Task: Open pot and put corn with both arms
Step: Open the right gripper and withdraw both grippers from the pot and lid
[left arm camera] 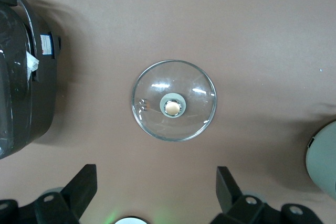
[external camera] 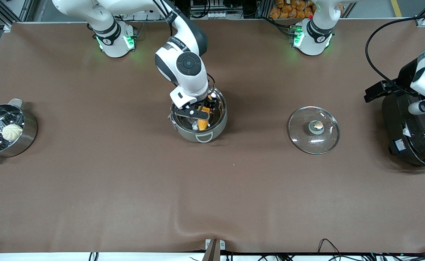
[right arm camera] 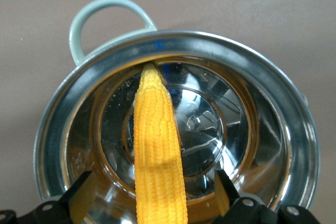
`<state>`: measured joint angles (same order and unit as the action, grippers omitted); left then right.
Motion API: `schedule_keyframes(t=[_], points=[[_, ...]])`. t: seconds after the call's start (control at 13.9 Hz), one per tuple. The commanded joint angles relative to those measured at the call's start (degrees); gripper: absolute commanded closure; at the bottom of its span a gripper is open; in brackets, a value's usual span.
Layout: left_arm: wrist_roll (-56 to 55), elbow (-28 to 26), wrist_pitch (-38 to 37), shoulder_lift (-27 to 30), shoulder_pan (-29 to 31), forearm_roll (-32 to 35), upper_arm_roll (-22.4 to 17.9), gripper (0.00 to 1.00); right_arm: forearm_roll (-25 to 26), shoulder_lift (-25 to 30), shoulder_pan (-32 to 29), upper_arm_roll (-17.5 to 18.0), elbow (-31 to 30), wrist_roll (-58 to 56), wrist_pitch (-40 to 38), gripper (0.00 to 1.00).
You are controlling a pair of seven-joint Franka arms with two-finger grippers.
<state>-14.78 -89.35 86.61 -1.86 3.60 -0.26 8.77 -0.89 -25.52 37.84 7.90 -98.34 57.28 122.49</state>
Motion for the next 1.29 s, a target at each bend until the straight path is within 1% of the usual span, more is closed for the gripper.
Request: schedule_keyframes(t=[0.0, 0.14, 0.22, 0.36, 0.58, 0.65, 0.72, 0.86, 1.01, 1.15, 1.22], points=[[1.5, -0.5, -1.0, 1.8, 0.1, -0.3, 0.1, 0.00, 0.9, 3.8, -3.1, 0.3, 0.2, -0.6, -0.9, 0.00], [1.5, -0.6, -1.0, 1.9, 0.2, -0.3, 0.1, 0.00, 0.3, 7.6, -7.1, 0.3, 0.5, -1.1, -3.8, 0.00], [1.5, -0.6, -1.0, 1.9, 0.2, -0.3, 0.1, 0.00, 0.3, 9.6, -9.7, 0.3, 1.3, -4.2, -6.8, 0.00], [1.5, -0.6, -1.1, 2.0, 0.2, -0.3, 0.5, 0.00, 0.1, 12.9, -15.7, 0.0, 4.3, -16.3, -15.6, 0.00], [1.5, -0.6, -1.1, 2.3, 0.4, -0.3, 0.7, 0.00, 0.4, 17.2, -23.6, -0.9, 6.4, -27.5, -24.2, 0.00], [1.5, -0.6, -1.1, 2.3, 0.5, -0.3, 0.7, 0.00, 0.2, 18.8, -25.3, -2.7, 6.4, -31.2, -25.4, 0.00], [1.5, -0.9, -1.2, 2.6, 0.5, -0.3, 0.7, 0.00, 0.1, 20.2, -25.9, -5.9, 6.4, -36.8, -26.4, 0.00], [1.5, -1.1, -1.2, 3.1, 0.5, -0.3, 0.7, 0.00, -0.5, 21.6, -25.9, -13.5, 7.3, -47.3, -28.3, 0.00], [1.5, -1.2, -1.2, 3.5, 0.5, -0.3, 0.7, 0.00, -3.1, 21.8, -27.2, -18.7, 7.4, -55.6, -28.5, 0.00], [1.5, -1.2, -1.2, 3.6, 0.5, -0.3, 0.6, 0.00, -3.1, 22.0, -30.5, -19.2, 7.0, -58.2, -28.5, 0.00], [1.8, -1.3, -1.2, 3.6, 0.5, -0.3, 0.7, 0.00, -3.1, 22.4, -31.2, -19.2, 6.8, -59.0, -28.5, 0.00]])
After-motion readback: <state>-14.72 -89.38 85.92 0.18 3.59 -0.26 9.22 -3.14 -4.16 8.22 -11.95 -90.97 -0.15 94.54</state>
